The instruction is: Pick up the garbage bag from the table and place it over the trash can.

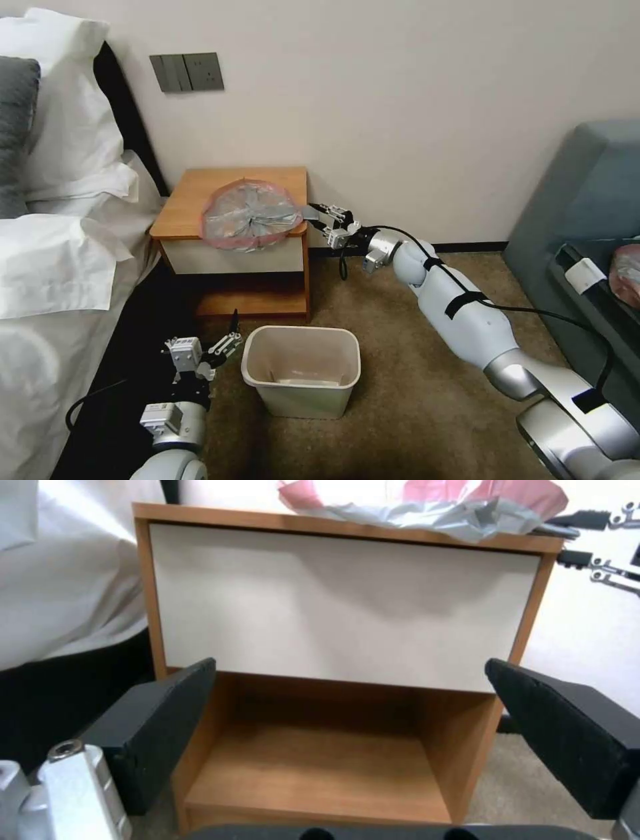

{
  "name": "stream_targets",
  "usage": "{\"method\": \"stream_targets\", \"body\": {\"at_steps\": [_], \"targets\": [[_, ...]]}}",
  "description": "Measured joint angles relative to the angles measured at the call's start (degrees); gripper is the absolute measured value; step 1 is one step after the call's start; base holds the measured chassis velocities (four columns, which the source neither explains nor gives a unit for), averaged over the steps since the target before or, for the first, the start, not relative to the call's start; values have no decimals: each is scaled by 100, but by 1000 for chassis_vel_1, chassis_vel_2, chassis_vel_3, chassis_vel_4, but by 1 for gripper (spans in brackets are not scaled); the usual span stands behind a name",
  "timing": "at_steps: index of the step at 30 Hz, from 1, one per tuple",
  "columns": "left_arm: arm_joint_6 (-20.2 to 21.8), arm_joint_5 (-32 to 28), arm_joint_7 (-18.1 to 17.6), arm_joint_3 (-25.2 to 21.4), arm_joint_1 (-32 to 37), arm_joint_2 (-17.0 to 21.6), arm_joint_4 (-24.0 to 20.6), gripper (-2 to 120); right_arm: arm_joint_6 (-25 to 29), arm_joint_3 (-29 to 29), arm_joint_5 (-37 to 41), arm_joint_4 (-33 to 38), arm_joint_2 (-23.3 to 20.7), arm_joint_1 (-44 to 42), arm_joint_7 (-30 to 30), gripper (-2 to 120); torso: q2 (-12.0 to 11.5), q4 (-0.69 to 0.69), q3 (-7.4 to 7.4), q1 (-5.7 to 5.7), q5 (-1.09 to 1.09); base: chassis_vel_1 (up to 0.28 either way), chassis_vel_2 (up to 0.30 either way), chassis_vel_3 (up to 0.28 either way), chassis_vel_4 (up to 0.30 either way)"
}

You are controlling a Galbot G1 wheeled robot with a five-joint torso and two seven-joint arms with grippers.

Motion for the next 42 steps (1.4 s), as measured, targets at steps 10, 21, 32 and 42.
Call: {"method": "stream_targets", "body": {"at_steps": [10,21,32,42], "targets": [[2,-5,-12,12,-6,5,12,100,-27,24,158,127,-72,-83,-19,0,1,-2,-4,-1,3,0,0,0,0],[34,-17,-25,7,-31,19,25,100,-147,38,466,450,-197,-257,-52,0,1,-2,-4,-1,1,0,0,0,0],[107,-277,-96,-217,-84,37,-158,100,-1516,-292,2372,1929,-698,-1161,-179,0,1,-2,-3,-1,0,0,0,0,0],[186,-489,-147,-352,-77,0,-658,100,-1999,-287,2772,2907,-1002,-2064,-347,0,1,-2,-3,-1,0,0,0,0,0]]}}
